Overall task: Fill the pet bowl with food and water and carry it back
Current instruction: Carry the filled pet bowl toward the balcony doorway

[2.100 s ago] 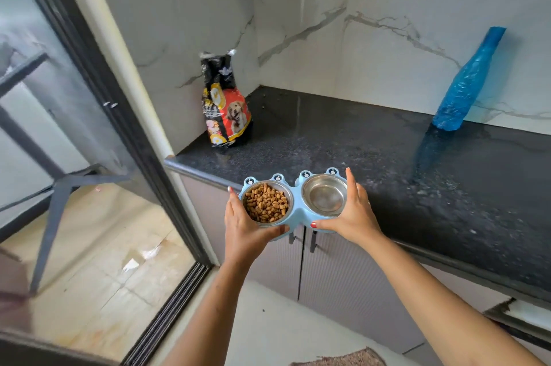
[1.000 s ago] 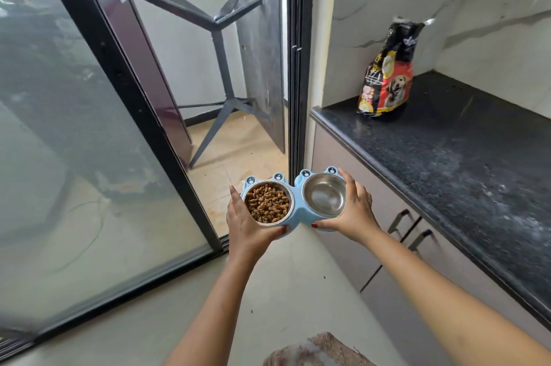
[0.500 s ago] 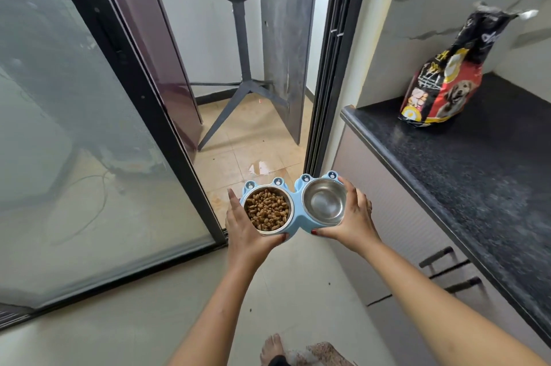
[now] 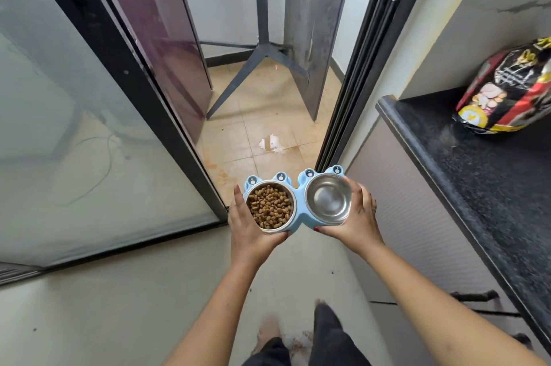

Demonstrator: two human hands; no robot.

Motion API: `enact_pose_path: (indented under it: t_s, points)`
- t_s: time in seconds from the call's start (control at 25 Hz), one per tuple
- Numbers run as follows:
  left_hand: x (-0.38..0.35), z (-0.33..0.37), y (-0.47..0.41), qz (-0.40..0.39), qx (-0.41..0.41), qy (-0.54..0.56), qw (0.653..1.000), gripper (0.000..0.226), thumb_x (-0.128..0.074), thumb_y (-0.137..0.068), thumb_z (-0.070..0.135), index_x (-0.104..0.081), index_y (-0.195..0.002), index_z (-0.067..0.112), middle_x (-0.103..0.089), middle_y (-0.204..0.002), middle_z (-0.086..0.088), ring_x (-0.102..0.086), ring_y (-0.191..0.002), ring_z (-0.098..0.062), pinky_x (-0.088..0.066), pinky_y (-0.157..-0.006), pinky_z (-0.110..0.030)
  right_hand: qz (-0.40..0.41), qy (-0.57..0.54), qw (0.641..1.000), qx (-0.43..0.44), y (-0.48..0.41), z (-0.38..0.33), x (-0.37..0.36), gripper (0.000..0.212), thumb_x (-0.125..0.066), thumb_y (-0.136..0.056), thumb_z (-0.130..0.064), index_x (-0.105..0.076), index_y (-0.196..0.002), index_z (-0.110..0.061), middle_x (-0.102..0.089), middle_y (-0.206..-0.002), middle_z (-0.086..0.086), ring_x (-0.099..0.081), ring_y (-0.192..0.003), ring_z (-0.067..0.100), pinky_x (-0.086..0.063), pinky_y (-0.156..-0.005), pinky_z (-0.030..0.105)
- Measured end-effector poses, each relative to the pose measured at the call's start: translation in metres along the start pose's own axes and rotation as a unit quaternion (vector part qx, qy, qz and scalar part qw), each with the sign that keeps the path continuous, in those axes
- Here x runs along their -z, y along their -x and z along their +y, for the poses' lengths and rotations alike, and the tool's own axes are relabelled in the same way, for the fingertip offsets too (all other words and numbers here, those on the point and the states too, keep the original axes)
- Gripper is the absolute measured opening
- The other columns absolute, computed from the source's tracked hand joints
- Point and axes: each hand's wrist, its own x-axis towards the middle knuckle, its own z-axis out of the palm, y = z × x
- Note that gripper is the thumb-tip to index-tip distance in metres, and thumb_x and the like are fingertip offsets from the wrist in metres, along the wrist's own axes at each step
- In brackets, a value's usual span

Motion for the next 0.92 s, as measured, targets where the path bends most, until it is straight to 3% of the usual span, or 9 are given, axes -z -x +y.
enact_pose_path:
  t_s: [0.36, 0.52, 0.68, 0.92]
  points:
    - [-0.036, -0.019, -0.02, 0.026, 0.056, -0.024, 0.998, 0.143, -0.088, -0.052, 0.044, 0.027, -0.138, 0.045, -0.012, -0.153, -0.006, -0.013, -0.142, -0.02, -0.027, -0.112, -0.039, -0.056, 0.001, 0.997, 0.052, -0.042, 0.032, -0.028, 0.111, -0.089, -0.05, -0.047, -0.018, -0.136, -0.043, -0.019, -0.149, -0.002, -0.028, -0.134, 0.027, -0.038, -0.104, 0.042]
    - [-0.06, -0.043, -0.043, 0.02, 0.071, -0.048, 0.996, 0.142, -0.085, -0.055, 0.046, 0.028, -0.141, 0.041, -0.01, -0.153, -0.005, -0.014, -0.142, -0.021, -0.032, -0.109, -0.038, -0.058, 0.011, 0.997, 0.041, -0.059, 0.055, -0.058, 0.11, -0.088, -0.052, -0.047, -0.02, -0.139, -0.04, -0.017, -0.148, -0.005, -0.027, -0.133, 0.026, -0.038, -0.102, 0.04]
    - [-0.099, -0.096, -0.07, 0.003, 0.093, -0.066, 0.993, 0.142, -0.085, -0.056, 0.05, 0.026, -0.144, 0.036, -0.008, -0.155, -0.005, -0.012, -0.143, -0.022, -0.029, -0.111, -0.041, -0.073, 0.029, 0.997, 0.01, -0.075, 0.1, -0.111, 0.11, -0.088, -0.054, -0.046, -0.022, -0.142, -0.034, -0.015, -0.15, -0.004, -0.026, -0.134, 0.028, -0.038, -0.102, 0.041]
    - [-0.173, -0.199, -0.115, -0.004, 0.106, -0.084, 0.991, 0.142, -0.085, -0.055, 0.048, 0.024, -0.145, 0.036, -0.012, -0.154, -0.006, -0.013, -0.141, -0.022, -0.03, -0.11, -0.041, -0.084, 0.022, 0.996, 0.009, -0.105, 0.182, -0.214, 0.108, -0.088, -0.053, -0.048, -0.021, -0.137, -0.039, -0.014, -0.147, -0.008, -0.027, -0.132, 0.025, -0.036, -0.104, 0.04]
